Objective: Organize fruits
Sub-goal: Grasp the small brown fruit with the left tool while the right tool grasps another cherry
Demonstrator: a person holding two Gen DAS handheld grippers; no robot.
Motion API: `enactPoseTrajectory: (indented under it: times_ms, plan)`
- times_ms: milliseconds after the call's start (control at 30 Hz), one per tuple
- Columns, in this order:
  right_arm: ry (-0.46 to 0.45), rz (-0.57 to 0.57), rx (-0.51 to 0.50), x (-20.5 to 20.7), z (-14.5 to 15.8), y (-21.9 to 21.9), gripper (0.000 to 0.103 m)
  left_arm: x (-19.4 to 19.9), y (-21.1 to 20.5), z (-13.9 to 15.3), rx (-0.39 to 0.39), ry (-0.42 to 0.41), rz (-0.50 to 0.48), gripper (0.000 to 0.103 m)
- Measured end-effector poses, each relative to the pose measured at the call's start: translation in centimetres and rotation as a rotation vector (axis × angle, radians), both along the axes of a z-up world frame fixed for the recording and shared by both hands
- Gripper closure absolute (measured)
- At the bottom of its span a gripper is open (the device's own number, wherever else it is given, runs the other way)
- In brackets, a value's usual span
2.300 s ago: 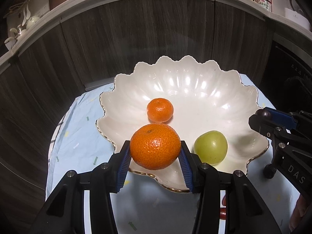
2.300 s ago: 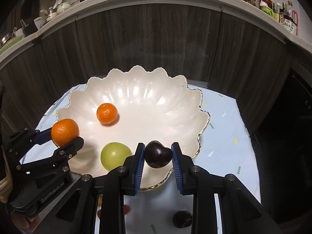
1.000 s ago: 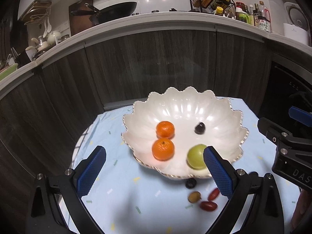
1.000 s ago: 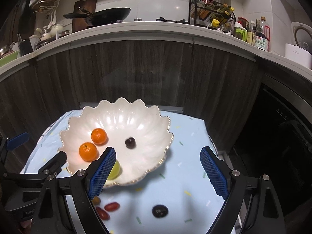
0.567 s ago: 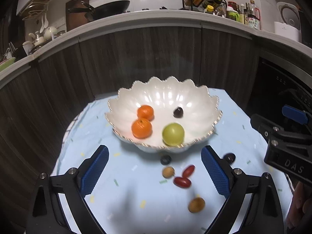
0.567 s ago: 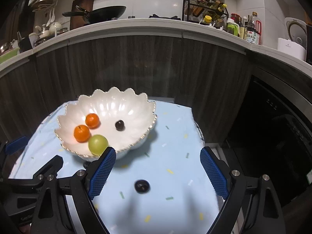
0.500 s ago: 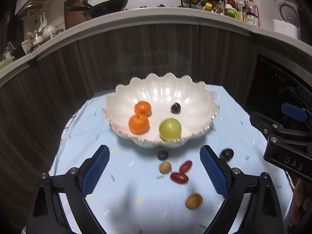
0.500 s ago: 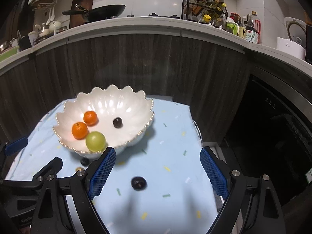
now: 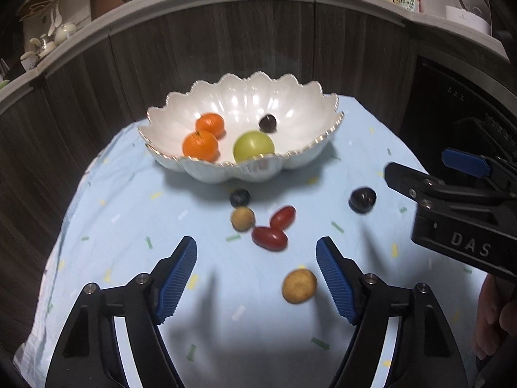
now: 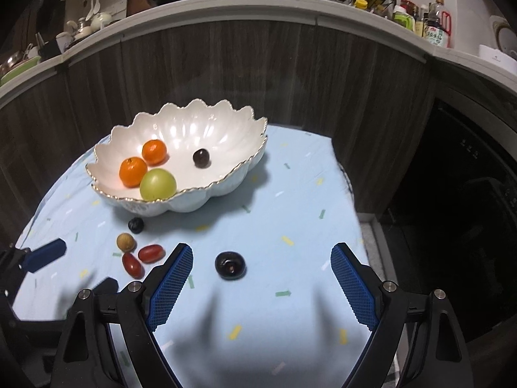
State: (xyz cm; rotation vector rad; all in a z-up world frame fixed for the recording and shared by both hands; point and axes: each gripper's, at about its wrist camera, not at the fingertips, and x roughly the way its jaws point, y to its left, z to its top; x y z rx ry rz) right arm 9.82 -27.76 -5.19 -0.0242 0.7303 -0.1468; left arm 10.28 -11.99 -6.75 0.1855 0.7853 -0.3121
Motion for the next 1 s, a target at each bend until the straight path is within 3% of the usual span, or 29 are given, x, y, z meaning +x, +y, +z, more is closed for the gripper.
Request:
enactPoseTrajectory:
  times_ms: [633, 800, 1000]
  plan:
    - [0.067, 0.044, -0.014, 1.8, -3.1, 0.1, 0.020, -0.2, -1.7, -2.8, 0.035, 0.070, -0.053, 0.050]
    - [0.101, 0.053, -0.009, 2.7, -4.0, 0.2, 0.033, 0.0, -1.8, -3.5, 0.025, 0.092, -0.061, 0.058]
    - [0.121, 0.074, 0.000, 3.1, -4.5, 0.8, 0.036, -0.2, -1.9, -3.8, 0.016, 0.102, -0.072, 0.065]
